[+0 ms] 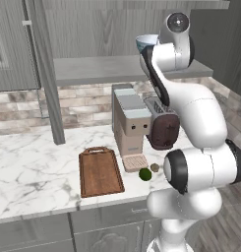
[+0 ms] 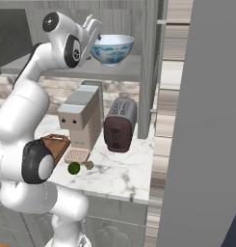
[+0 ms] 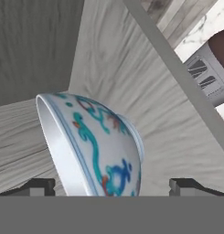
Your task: Open the cabinet. Place the bowl and condiment on the counter. Then place the lime and garlic on the cutting board.
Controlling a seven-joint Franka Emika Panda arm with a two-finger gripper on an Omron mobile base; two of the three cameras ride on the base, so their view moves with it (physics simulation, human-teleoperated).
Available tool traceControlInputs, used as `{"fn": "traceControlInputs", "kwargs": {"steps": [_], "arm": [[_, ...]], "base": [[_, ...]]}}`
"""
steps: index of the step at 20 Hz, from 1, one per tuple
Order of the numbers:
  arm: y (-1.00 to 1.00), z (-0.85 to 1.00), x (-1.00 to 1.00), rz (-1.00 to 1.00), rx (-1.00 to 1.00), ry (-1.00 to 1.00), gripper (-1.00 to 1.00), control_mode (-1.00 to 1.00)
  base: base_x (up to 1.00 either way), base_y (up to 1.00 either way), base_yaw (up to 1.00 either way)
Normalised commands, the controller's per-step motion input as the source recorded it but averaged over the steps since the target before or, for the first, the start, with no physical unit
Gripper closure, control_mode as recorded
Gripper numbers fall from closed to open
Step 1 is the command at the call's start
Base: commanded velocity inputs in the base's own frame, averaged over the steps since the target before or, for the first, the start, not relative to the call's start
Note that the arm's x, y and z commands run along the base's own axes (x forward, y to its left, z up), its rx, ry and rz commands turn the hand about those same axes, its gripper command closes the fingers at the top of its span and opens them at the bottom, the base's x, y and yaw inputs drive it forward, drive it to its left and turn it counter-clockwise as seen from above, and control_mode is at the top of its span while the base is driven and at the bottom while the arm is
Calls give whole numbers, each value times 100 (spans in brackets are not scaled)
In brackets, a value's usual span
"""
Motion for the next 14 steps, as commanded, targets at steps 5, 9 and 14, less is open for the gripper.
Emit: {"fn": "traceControlInputs", "kwargs": {"steps": [5, 9, 14], "arm": [[0, 0, 9, 0, 0, 2, -100, -100], [0, 0, 8, 0, 0, 0, -100, -100], [0, 0, 4, 0, 0, 0, -100, -100]], "base": [[0, 0, 0], [0, 0, 0], [0, 0, 0]]}}
